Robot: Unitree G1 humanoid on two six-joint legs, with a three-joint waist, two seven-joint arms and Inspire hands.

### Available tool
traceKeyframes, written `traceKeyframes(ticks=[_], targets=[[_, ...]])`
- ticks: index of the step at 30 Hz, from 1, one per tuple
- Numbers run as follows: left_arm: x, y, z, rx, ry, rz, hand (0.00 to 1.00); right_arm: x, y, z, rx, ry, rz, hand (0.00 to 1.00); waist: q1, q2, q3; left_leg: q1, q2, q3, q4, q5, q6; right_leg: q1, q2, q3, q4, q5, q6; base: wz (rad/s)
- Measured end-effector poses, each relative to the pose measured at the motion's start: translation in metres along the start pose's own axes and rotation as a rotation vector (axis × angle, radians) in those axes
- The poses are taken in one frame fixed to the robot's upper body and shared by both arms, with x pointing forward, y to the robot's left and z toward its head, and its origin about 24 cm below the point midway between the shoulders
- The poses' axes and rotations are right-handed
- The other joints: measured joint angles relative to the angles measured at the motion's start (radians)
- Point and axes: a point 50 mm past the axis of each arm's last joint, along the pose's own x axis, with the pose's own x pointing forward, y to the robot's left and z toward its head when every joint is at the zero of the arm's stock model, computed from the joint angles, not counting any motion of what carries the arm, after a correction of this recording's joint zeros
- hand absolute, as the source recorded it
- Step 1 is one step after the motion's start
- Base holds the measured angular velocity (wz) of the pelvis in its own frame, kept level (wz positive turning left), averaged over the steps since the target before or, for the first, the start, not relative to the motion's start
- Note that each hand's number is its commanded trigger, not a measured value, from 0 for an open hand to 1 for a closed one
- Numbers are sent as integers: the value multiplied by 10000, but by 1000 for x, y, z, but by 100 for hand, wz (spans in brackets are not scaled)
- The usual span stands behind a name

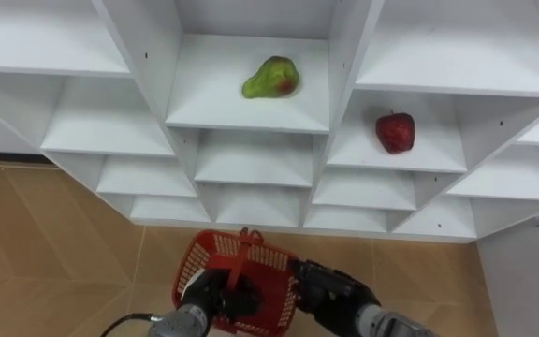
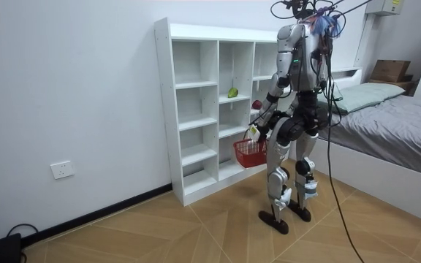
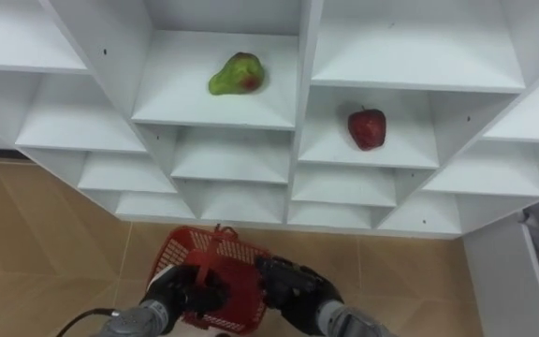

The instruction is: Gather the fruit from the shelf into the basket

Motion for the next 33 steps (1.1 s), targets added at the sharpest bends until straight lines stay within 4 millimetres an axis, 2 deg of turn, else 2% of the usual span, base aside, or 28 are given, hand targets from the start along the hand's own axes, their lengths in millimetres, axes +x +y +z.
traceKeyframes(ticks=[13,14,15,16,23,33], targets=[[1,-5,-4,372,307,-495,100,0,-1,-1,-9,59,-46,100,-8,23,11,5,0,-10,-3,2,1,7,-4,-3,9,0,0,0],[1,-6,-4,360,307,-506,100,0,-2,-2,18,102,-95,69,-10,25,12,-1,2,-34,-10,2,1,8,-1,-8,7,0,0,0],[1,-5,-4,354,308,-489,100,0,-3,-3,41,139,-147,4,-9,26,12,-5,2,-45,-12,2,1,8,0,-12,7,0,0,0],[1,-7,-4,351,296,-520,100,-1,-5,-6,52,241,-263,0,-4,26,13,-17,0,-51,-27,2,1,9,5,-12,3,0,0,0],[1,-9,-3,422,270,-688,100,-2,-8,-17,14,814,-474,0,-2,1,25,-27,-3,-26,-42,2,0,3,5,-22,-11,-1,1,0],[1,-8,3,437,59,-726,100,-3,-10,-22,159,975,-397,0,-39,-42,29,-26,-7,-29,4,8,0,-12,-4,-21,-22,-2,2,0]])
